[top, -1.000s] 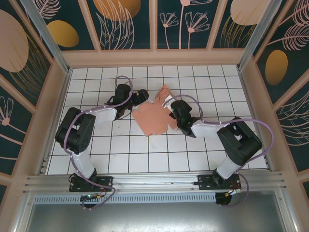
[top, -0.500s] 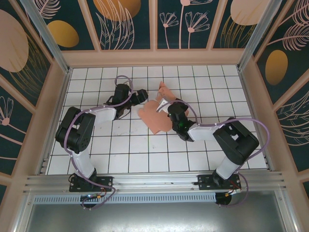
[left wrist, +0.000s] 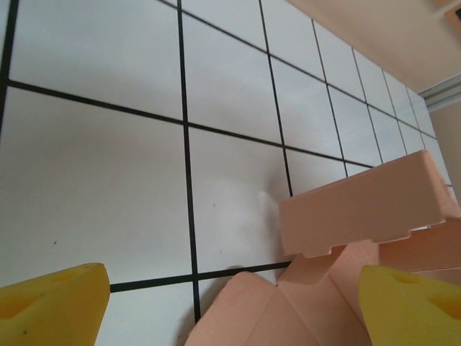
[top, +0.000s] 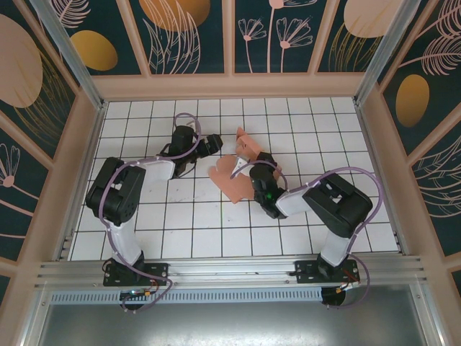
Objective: Fold the paper box
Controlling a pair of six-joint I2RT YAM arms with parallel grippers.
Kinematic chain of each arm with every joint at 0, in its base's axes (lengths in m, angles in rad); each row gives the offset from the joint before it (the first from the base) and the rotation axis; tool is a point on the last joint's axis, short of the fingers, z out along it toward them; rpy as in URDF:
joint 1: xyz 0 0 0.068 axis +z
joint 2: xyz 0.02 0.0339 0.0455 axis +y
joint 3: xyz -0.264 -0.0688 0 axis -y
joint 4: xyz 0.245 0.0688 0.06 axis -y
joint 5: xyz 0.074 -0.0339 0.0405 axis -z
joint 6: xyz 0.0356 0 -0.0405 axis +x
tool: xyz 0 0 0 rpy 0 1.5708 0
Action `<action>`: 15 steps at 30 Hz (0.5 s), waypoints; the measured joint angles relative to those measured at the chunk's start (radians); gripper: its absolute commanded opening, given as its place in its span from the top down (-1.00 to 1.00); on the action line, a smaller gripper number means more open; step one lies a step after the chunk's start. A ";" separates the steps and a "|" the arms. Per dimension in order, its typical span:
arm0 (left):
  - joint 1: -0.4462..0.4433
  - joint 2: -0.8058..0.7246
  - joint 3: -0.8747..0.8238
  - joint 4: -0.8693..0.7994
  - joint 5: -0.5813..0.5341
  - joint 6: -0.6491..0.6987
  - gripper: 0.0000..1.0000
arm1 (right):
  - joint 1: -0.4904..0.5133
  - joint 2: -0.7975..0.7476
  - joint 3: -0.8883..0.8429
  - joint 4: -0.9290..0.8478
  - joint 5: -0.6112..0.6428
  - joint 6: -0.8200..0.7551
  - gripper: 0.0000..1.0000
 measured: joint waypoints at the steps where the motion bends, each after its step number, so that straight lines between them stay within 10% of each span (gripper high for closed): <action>1: 0.001 0.017 0.010 0.001 0.007 0.000 -0.76 | 0.000 0.007 -0.004 0.026 0.001 -0.018 1.00; 15: 0.004 0.255 0.354 -0.089 0.154 0.050 -0.45 | 0.000 0.018 -0.025 0.111 0.006 -0.055 1.00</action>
